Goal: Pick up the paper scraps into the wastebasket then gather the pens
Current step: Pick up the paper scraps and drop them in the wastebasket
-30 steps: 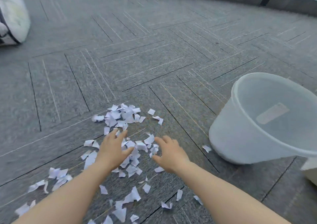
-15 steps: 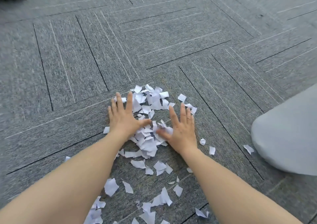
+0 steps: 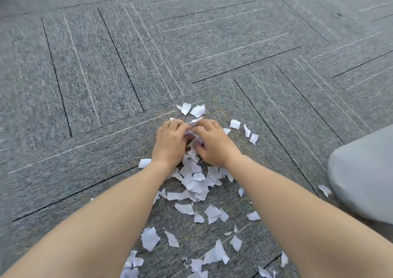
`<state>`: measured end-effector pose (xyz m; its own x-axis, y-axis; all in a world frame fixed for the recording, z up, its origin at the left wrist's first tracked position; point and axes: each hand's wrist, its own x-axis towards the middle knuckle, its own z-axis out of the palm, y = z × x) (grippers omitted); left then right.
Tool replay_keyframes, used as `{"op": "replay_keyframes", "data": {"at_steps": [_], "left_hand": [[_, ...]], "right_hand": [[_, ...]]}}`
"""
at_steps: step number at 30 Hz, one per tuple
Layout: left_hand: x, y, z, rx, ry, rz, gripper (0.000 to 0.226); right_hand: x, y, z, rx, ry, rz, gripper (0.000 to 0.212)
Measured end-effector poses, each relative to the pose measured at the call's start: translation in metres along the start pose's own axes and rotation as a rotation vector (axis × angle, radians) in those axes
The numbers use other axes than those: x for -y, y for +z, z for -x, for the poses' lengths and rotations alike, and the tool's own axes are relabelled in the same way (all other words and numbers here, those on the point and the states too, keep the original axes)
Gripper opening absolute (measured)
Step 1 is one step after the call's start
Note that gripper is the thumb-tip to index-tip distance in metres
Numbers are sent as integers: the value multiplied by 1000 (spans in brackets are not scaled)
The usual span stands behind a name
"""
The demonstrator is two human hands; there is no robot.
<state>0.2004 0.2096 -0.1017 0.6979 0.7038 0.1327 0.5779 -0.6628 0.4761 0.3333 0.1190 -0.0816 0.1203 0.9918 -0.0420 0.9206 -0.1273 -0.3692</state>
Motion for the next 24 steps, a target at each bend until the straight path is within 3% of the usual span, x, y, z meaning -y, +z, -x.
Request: {"op": "replay_keyframes", "data": {"at_steps": [3, 6, 8, 10, 12, 14, 18, 21, 24], "left_hand": [[-7, 3, 19, -27, 23, 43, 15], [-10, -4, 50, 18, 129, 163, 15], [-10, -10, 74, 68, 160, 185, 17], [-11, -13, 96, 99, 161, 127, 24], [-13, -13, 111, 135, 191, -17, 46], [-14, -9, 116, 136, 211, -139, 53], [-18, -5, 101, 96, 212, -239, 26], [-28, -12, 89, 154, 199, -204, 15], [-50, -19, 89, 146, 136, -80, 20]], "right_hand": [[6, 11, 25, -152, -13, 16, 18], [10, 14, 62, -184, 19, -82, 12], [16, 15, 92, -146, 42, -107, 26], [24, 19, 111, -22, 73, -45, 56], [29, 28, 116, 73, 89, 70, 69], [31, 31, 108, 57, 83, 110, 59], [31, 25, 83, -62, 2, 93, 13], [36, 4, 80, 64, 33, 110, 13], [35, -18, 100, 90, 104, 64, 17]]}}
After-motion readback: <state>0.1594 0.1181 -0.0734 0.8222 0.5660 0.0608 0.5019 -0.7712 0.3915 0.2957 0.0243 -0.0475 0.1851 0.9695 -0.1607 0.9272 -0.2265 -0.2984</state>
